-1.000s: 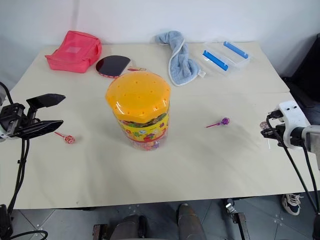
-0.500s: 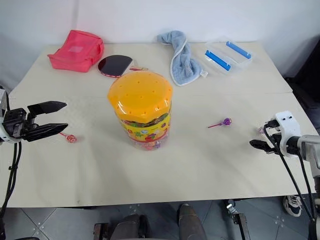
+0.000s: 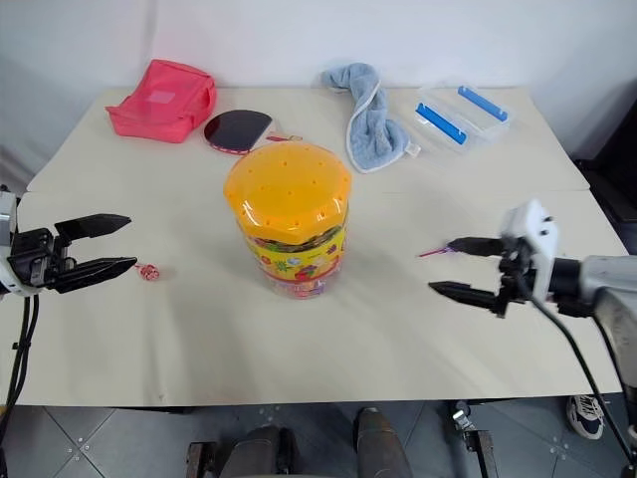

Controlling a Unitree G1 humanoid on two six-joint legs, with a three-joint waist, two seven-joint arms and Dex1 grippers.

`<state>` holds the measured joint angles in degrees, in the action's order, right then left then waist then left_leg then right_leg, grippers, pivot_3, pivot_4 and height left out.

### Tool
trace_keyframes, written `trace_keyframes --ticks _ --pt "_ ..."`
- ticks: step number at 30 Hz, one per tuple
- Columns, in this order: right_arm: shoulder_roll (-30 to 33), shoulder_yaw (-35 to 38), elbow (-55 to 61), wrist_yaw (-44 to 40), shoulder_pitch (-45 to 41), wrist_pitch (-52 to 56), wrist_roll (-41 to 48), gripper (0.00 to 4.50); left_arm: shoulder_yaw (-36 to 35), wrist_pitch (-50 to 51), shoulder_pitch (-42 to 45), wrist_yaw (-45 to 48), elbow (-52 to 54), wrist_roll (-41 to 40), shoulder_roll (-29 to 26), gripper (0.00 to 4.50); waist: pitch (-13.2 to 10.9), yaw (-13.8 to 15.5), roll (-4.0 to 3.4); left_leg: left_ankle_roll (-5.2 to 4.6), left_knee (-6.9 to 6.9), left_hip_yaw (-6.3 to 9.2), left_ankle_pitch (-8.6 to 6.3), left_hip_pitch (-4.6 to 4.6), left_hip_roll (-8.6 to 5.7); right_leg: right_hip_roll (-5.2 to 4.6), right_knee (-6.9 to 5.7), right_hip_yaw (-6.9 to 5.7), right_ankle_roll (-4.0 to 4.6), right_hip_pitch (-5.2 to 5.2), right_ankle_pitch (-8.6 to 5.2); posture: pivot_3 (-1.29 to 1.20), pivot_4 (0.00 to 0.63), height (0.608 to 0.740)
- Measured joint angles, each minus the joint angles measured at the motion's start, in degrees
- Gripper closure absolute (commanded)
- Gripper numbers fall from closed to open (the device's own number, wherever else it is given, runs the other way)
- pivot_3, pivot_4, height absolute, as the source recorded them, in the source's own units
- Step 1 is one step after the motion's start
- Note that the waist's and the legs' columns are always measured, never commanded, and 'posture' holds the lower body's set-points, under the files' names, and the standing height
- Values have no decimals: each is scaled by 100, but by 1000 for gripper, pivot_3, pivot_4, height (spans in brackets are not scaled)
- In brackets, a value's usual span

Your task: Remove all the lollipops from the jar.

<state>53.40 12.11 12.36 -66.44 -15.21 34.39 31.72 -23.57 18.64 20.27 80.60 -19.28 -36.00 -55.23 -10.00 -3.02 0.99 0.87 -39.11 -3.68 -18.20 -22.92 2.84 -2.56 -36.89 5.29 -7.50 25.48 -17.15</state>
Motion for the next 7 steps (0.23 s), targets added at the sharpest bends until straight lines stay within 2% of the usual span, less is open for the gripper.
trace_keyframes --ticks 3,7 --pt "-181 -350 -162 -29 -141 -83 -40 39 -150 7 -346 -112 86 -7 28 0 0 -13 0 0 0 -1 0 0 1 -1 -1 0 0 2 0 0 150 740" --pt "-200 -447 -130 -167 -120 -178 -21 39 -598 64 -1106 -135 410 -95 35 0 -1 -16 -1 1 1 0 -1 1 6 0 -4 -3 5 3 -2 0 150 740"
